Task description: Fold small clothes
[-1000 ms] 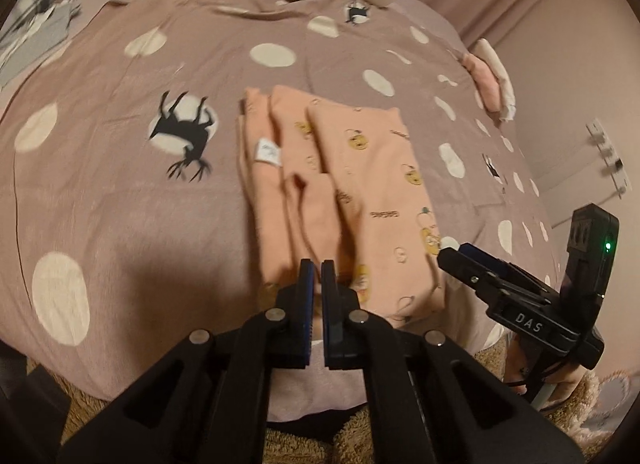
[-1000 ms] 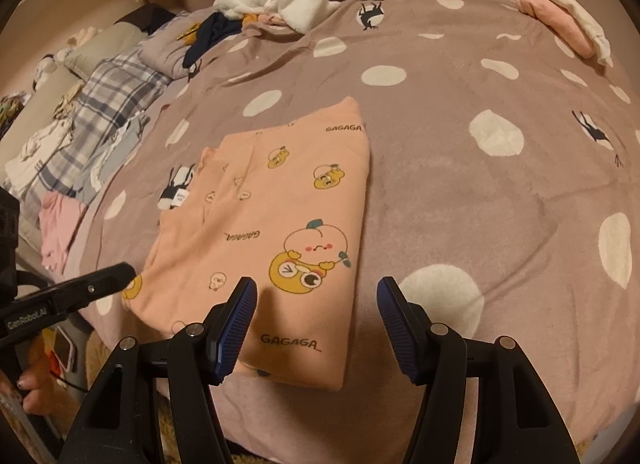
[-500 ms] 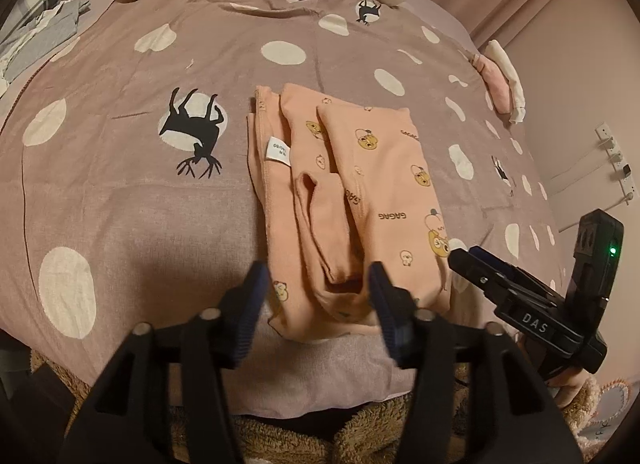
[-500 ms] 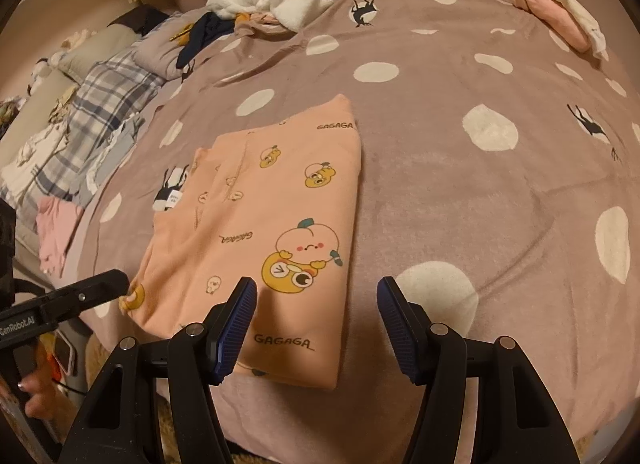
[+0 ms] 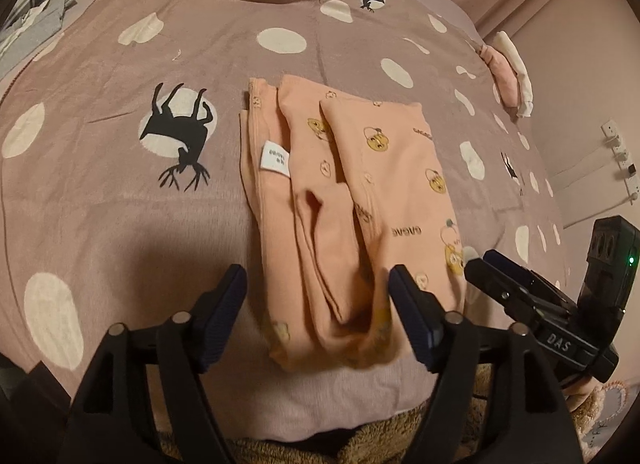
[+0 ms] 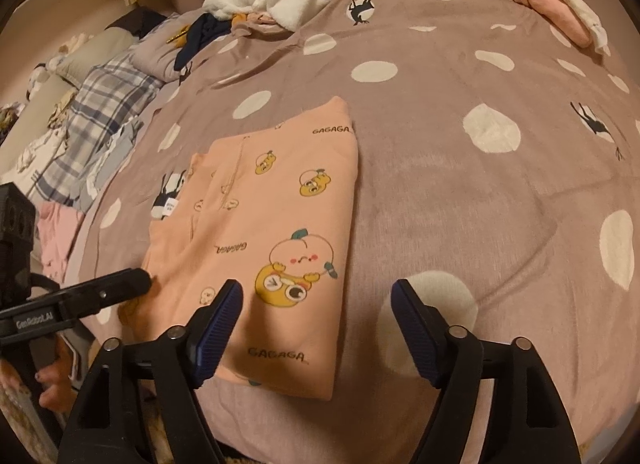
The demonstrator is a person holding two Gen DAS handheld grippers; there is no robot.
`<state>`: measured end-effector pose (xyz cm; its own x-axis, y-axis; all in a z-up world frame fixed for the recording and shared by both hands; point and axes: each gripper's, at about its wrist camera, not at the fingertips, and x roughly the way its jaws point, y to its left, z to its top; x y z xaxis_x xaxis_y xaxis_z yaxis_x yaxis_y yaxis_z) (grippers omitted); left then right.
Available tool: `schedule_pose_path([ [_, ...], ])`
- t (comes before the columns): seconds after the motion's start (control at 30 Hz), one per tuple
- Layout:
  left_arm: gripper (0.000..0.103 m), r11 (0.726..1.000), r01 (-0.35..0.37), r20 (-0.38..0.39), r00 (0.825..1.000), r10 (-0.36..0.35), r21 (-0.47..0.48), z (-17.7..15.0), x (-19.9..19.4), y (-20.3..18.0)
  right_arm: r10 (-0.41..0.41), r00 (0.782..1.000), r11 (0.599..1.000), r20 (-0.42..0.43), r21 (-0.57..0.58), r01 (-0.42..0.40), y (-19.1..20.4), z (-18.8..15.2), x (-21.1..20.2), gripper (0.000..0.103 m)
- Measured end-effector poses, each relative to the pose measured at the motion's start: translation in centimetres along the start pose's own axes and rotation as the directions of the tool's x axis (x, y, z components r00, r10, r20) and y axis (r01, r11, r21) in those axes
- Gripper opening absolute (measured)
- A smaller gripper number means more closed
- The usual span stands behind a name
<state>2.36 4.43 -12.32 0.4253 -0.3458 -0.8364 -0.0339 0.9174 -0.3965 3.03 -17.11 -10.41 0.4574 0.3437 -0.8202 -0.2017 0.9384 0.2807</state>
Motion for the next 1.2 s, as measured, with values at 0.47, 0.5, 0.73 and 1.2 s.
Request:
schedule_pose_path([
  [0.47,0.077,0.996,0.06,-0.064,0.996,-0.064,-0.061,1.4,3.9,1.0,0.034,0.996,0.999,-0.082,-0.027,-0.036,0.9,2.3,4.4,0.081],
  [0.5,0.075,0.996,0.066,-0.064,0.995,-0.07,-0.063,1.4,4.0,1.0,0.036,0.996,0.999,-0.087,-0.029,-0.039,0.9,2.3,4.6,0.081],
  [0.73,0.028,0.995,0.083,-0.064,0.994,-0.087,-0.063,1.7,4.6,0.9,0.078,0.992,0.997,-0.097,-0.02,-0.08,1.0,2.7,6.2,0.069],
  [1.2,0.02,0.998,0.026,0.083,0.996,-0.031,0.061,2.6,1.2,-4.2,0.111,0.993,0.992,0.041,-0.061,-0.109,1.3,3.7,1.7,0.024],
])
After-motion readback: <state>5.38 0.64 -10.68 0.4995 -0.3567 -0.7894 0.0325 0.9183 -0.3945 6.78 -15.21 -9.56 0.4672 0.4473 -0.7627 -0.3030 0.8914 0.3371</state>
